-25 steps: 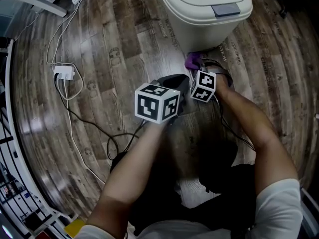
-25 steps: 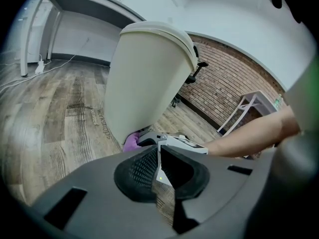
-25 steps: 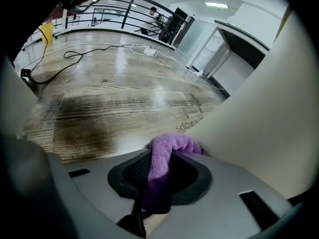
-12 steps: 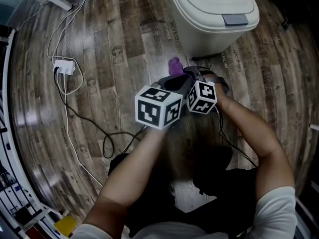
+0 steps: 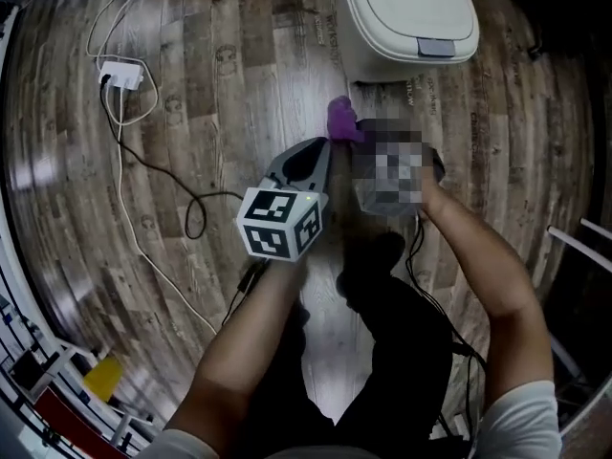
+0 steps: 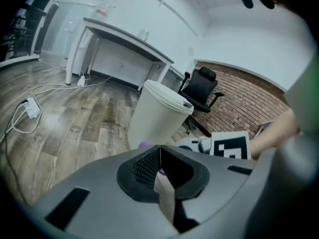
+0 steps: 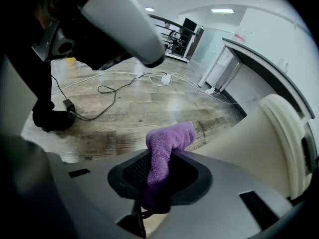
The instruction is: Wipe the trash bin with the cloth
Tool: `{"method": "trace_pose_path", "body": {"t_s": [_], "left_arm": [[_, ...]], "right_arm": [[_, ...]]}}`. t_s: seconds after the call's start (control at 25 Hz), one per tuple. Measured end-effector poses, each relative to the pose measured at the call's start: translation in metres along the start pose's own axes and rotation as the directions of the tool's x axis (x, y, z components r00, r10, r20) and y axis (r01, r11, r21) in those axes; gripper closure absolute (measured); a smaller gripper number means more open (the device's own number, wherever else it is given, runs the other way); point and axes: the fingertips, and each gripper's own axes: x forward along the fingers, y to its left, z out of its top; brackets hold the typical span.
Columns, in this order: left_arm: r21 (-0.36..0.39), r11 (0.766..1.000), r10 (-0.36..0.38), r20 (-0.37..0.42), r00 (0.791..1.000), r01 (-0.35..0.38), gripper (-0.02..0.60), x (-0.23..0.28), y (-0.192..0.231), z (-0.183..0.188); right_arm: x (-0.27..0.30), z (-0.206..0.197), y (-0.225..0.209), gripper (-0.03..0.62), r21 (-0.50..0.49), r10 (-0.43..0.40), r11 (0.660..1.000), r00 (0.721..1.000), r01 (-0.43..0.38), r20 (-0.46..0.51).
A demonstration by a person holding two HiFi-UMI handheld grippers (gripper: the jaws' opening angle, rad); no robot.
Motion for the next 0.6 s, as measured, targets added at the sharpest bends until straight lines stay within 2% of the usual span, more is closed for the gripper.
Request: {"method": "trace_pose_path", "body": {"t_s": [0.12, 0.36, 0.6], "left_arm": [[-0.019, 1.0, 0.018, -0.037, 0.999, -0.018, 0.578, -0.035, -0.012, 0.009], [-0.043, 0.998, 0.031, -0.064, 0.998, -0.033, 0.578, -0.081, -0.046, 0.041], [-0.096, 0.993, 0.072, -0.031, 0.997, -0.075, 0.578, -0.102, -0.049, 0.073]], "right_arm": [[-0.041, 0.012, 0.0, 0.497, 0.003, 0.036, 0.999, 0.999, -0.036, -0.034], [-0.094, 0.036, -0.008, 0.497, -0.111, 0.122, 0.985, 0.987, -0.133, -0.103], [-0.108, 0.073, -0.041, 0.497, -0.238, 0.136, 0.956, 0.978, -0.172, -0.16]]}}
